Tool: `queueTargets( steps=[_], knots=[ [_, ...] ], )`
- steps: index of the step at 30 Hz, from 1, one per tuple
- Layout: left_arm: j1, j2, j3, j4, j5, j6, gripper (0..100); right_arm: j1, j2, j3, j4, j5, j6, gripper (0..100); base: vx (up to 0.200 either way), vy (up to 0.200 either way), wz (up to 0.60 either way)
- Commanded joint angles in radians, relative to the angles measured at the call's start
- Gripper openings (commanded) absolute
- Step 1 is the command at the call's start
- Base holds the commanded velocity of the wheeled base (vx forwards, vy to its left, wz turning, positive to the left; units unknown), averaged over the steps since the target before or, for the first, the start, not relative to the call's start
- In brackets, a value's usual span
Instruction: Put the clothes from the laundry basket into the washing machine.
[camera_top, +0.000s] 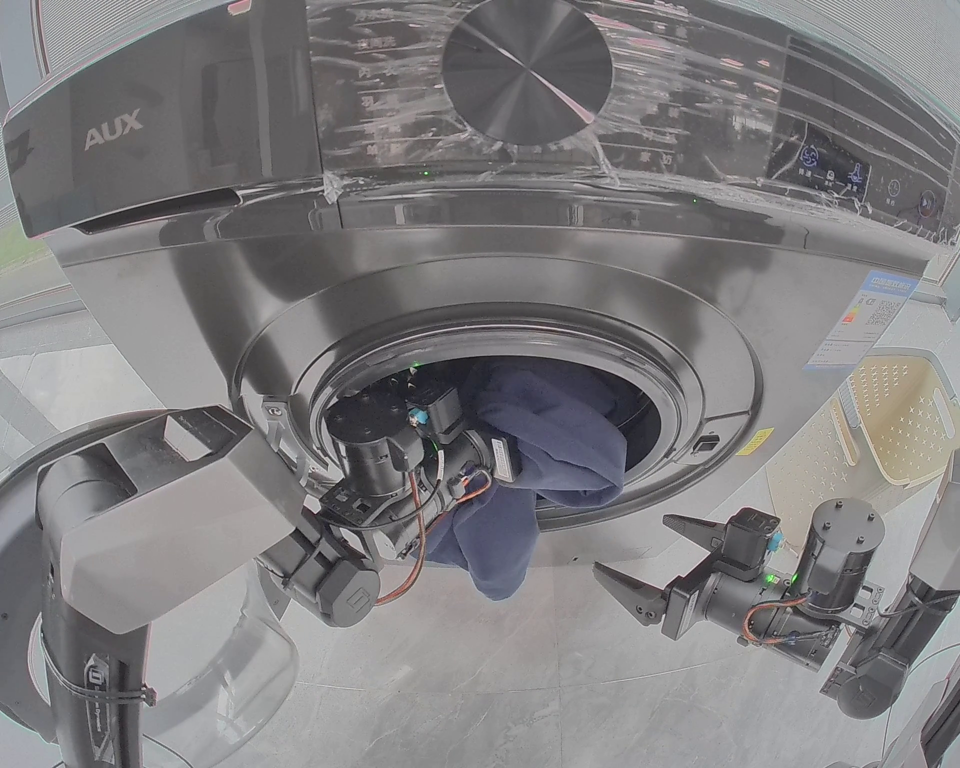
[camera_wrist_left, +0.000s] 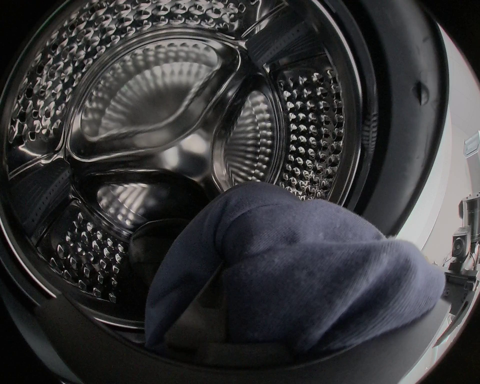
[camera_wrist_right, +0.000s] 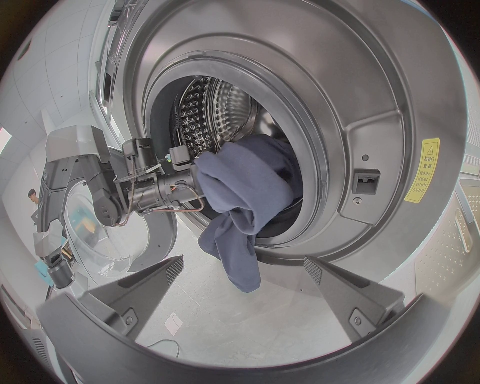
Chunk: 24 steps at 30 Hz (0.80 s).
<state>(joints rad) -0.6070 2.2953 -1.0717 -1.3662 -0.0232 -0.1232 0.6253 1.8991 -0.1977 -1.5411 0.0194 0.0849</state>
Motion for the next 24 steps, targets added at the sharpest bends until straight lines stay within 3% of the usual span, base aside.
queueTargets(
  steps=[1,15,17,24],
  knots=[
    [0.004,0.035,-0.053,0.03,0.002,-0.003,0,0.001,0.005,0.0,0.001,0.001,-0.001,100,0.0,0.0,0.0],
    [0.015,0.084,-0.188,0.095,0.042,-0.004,0,-0.004,0.006,-0.005,-0.001,0.001,-0.001,100,0.0,0.0,0.0],
    [0.015,0.101,-0.238,0.108,0.066,-0.004,0,-0.009,0.017,-0.008,-0.001,-0.002,-0.001,100,0.0,0.0,0.0],
    [0.01,0.156,-0.335,0.147,0.091,-0.003,0,-0.015,0.029,-0.011,-0.001,-0.035,0.001,100,0.0,0.0,0.0]
  ],
)
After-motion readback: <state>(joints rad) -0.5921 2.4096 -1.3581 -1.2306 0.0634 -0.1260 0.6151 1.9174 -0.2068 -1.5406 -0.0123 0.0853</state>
